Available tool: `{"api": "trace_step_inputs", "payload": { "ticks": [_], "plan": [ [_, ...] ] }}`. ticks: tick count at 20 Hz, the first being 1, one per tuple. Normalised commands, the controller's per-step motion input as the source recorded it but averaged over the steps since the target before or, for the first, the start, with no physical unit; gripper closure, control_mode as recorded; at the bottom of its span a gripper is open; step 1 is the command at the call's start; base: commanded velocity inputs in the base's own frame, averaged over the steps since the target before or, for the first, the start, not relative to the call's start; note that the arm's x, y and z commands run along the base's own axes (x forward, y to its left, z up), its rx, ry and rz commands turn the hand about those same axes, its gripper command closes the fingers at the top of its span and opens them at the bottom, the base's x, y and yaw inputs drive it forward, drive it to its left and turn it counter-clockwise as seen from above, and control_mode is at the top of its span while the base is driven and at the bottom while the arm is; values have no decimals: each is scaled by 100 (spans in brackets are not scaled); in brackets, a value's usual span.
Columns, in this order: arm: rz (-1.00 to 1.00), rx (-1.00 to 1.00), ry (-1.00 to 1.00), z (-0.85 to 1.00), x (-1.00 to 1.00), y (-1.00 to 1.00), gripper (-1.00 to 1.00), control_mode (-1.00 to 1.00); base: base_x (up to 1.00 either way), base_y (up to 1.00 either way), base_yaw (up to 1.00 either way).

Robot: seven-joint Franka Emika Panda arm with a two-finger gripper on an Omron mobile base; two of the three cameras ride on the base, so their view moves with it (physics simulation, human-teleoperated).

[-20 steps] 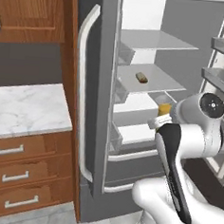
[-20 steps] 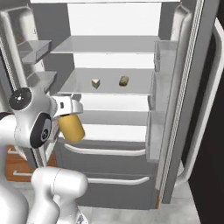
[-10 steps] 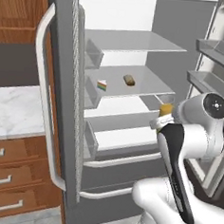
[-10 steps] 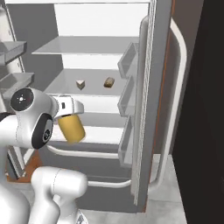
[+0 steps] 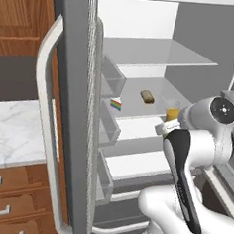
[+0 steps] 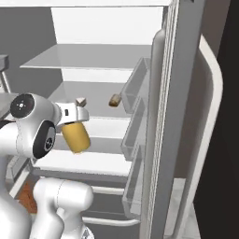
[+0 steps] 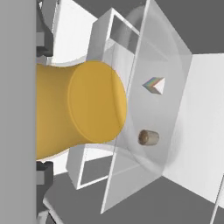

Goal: Move the cake and burrito from the top shelf to the second highest shelf to make space. Then, place the pitcher from the counter on the cleared top shelf.

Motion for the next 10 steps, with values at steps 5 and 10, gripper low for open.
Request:
{"api": "trace_step_inputs", "payload": {
  "ticks": [5,10],
  "plan": [
    [0,0,0,0,0,0,100,100,50,0,4],
    [0,0,0,0,0,0,100,100,17,0,5]
  ]
}}
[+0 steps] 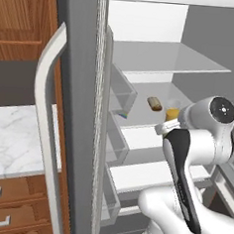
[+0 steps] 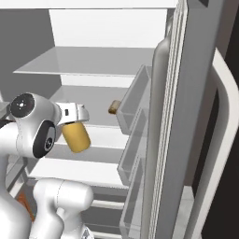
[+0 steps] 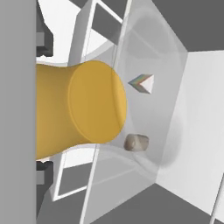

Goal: Move the cake and burrito from the top shelf to the second highest shelf to make space. Then, place the pitcher from the counter on the cleared top shelf.

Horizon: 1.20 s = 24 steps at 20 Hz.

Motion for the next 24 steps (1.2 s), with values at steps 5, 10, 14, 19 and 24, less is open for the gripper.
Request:
{"api": "trace_step_inputs", "payload": {
  "ticks": [5,10,14,19,24],
  "plan": [
    [3,1,-8,2,0,0,100,-100,0,0,1],
    [4,2,-18,38,0,0,100,-100,0,0,0],
    [0,0,-14,64,0,0,100,-100,0,0,0],
    [0,0,-3,65,0,1,100,-100,0,0,0],
    [0,1,0,49,0,2,100,-100,0,0,0]
  ]
}}
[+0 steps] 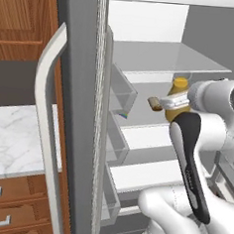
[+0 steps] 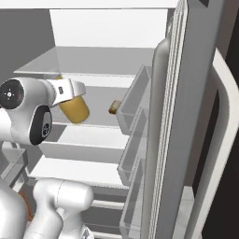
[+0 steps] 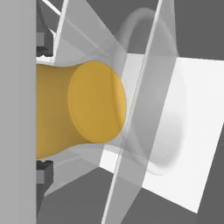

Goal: Move the cake and burrito from the top shelf to the second highest shelf to make space. Then, place the pitcher from the counter on the cleared top shelf.

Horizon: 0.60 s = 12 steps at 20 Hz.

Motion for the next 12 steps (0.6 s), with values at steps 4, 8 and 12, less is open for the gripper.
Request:
{"api": "trace_step_inputs", "payload": {
  "ticks": [4,8,12],
  "plan": [
    [0,13,0,32,0,0,100,-100,0,0,0],
    [2,17,0,16,0,0,100,-100,0,0,0],
    [1,10,-13,37,0,0,100,-100,0,0,0]
  ]
}}
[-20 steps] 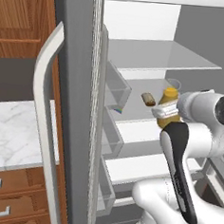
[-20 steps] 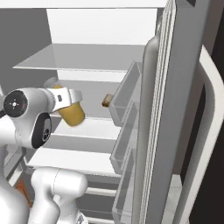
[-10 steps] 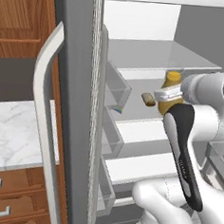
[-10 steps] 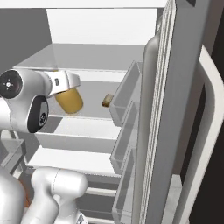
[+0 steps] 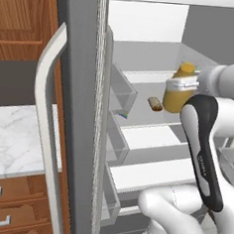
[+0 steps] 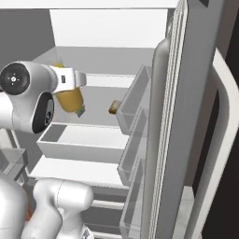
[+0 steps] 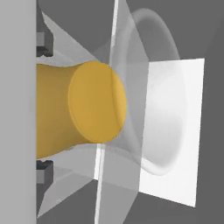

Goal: Move the cake and burrito from the top shelf to the second highest shelf to make space. Then, place the pitcher from the counter on the cleared top shelf.

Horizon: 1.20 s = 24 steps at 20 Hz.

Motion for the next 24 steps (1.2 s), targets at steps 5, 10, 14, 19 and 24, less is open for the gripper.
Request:
{"api": "trace_step_inputs", "payload": {
  "ticks": [5,10,14,19,24],
  "plan": [
    [0,1,-20,72,0,0,100,-100,0,0,0],
    [0,0,-2,75,0,0,100,-100,0,0,0],
    [0,1,9,38,21,-4,100,-100,0,0,0],
    [0,7,8,3,44,-14,100,-100,0,0,0],
    [1,9,-1,-42,41,-14,100,-100,0,0,0]
  ]
}}
